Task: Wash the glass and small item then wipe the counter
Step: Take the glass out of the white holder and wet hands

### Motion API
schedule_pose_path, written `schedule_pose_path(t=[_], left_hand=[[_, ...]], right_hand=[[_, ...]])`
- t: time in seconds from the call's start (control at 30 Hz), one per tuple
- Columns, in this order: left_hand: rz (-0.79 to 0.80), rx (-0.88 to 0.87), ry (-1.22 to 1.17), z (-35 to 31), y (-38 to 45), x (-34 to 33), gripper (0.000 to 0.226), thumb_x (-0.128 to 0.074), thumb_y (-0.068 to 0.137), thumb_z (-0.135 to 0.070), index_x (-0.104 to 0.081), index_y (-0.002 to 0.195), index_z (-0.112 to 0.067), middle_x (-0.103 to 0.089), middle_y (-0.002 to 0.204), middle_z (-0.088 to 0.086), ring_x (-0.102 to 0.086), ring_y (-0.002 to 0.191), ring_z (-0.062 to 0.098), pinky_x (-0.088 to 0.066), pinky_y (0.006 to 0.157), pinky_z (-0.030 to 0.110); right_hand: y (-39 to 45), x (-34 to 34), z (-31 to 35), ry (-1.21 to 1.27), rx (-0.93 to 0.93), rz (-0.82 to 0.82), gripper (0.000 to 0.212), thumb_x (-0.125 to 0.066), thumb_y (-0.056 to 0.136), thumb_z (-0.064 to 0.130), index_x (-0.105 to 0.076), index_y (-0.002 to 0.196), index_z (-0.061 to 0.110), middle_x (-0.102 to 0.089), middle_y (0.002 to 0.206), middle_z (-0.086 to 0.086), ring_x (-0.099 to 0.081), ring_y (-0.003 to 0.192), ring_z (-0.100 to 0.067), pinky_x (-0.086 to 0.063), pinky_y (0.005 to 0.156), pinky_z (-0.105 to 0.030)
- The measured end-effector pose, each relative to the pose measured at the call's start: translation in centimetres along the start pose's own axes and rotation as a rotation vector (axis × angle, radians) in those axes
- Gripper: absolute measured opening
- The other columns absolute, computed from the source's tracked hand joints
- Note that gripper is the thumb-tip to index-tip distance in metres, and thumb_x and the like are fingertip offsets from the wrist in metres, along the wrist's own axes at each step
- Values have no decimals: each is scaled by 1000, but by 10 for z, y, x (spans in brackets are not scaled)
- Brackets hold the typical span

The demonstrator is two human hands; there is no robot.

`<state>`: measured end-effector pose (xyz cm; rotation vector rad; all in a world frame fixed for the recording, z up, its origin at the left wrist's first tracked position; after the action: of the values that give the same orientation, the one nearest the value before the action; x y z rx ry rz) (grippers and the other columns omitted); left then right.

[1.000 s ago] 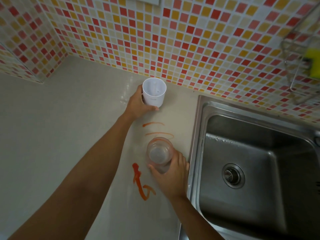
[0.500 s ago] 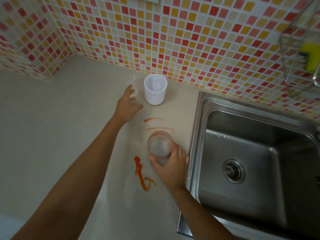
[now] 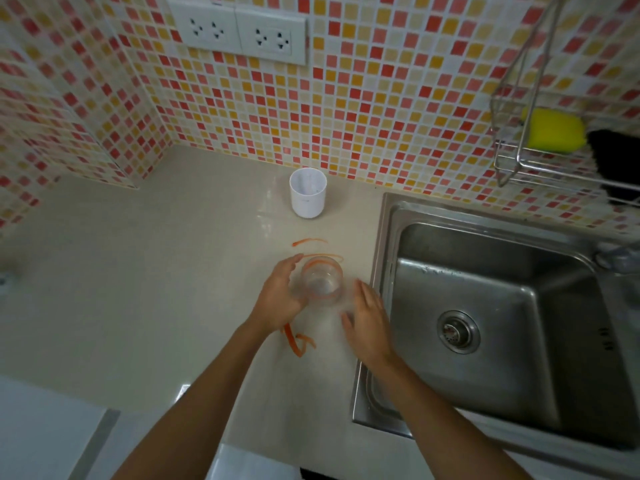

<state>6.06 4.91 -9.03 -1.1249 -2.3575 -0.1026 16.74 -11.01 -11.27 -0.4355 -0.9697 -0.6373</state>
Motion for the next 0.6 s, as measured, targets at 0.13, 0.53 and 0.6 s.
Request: schedule_pose_path(t=[0.13, 0.53, 0.6], left_hand=[[47, -86, -94, -7, -7, -25, 93, -86, 62, -9, -35, 136, -33, -48, 133, -14, -45, 119, -11, -36, 100, 9], [-116, -80, -121, -22, -20, -57, 81, -88, 64, -30, -42, 130, -24, -53, 125, -8, -53, 115, 9, -46, 101, 34], [-89, -118, -126, -39, -23, -71, 80, -88, 65, -27, -42, 129, -23, -53, 125, -6, -54, 114, 10, -47, 101, 34]], right_hand=[[-35, -14, -25, -153, 45, 73, 72, -14, 95, 51, -7, 153, 9, 1, 160, -3, 5, 148, -18, 5, 120, -36], [-69, -6, -69, -249, 83, 104, 60, -11, 103, 43, -22, 150, 8, -14, 158, -4, -14, 147, -20, -16, 120, -44], [-86, 8, -95, -258, 45, 108, 61, -10, 102, 44, -21, 151, 8, -12, 158, -4, -12, 147, -19, -17, 119, -45]])
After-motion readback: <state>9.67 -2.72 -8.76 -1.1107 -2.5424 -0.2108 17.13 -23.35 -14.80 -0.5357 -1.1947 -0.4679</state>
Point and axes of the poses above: each hand's wrist, its own y-axis towards the middle knuckle, its own x-axis out of the back of the hand, z = x × y, the point moved 5 cm from there along y, towards the middle knuckle
